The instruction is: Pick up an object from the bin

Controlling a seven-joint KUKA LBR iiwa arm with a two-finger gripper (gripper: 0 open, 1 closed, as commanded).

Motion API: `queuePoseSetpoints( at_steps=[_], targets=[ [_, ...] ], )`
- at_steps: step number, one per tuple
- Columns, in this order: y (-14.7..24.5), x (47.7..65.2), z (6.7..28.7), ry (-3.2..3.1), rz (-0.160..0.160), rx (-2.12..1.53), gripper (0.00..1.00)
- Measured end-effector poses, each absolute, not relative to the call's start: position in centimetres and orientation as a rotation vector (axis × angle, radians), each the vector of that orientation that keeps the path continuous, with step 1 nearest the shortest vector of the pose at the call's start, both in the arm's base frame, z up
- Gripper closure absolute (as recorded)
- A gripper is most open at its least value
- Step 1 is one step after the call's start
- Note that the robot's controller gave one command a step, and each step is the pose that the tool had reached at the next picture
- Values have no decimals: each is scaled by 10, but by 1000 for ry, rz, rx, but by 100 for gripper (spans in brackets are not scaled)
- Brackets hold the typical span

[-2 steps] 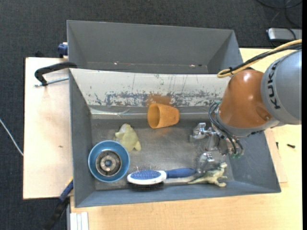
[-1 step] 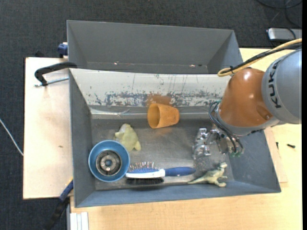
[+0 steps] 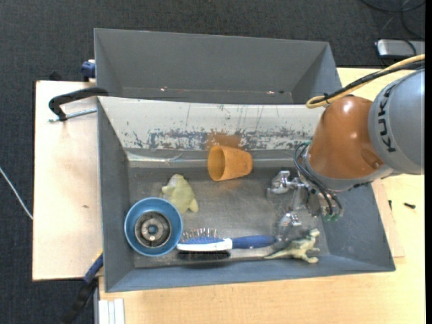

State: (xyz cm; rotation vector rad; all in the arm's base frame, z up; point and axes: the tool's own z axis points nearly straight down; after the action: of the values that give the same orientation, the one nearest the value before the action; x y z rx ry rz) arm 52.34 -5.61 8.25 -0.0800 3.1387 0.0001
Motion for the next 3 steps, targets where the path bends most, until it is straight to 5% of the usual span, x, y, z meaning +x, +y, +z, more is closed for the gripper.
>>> queuePoseSetpoints(
  at_steps=[1,2,3],
  targets=[
    [20,499,113,3131,7,-242,0],
    [47,496,71,3116,1,-355,0],
    [46,495,72,3119,-1,-354,100]
  ],
)
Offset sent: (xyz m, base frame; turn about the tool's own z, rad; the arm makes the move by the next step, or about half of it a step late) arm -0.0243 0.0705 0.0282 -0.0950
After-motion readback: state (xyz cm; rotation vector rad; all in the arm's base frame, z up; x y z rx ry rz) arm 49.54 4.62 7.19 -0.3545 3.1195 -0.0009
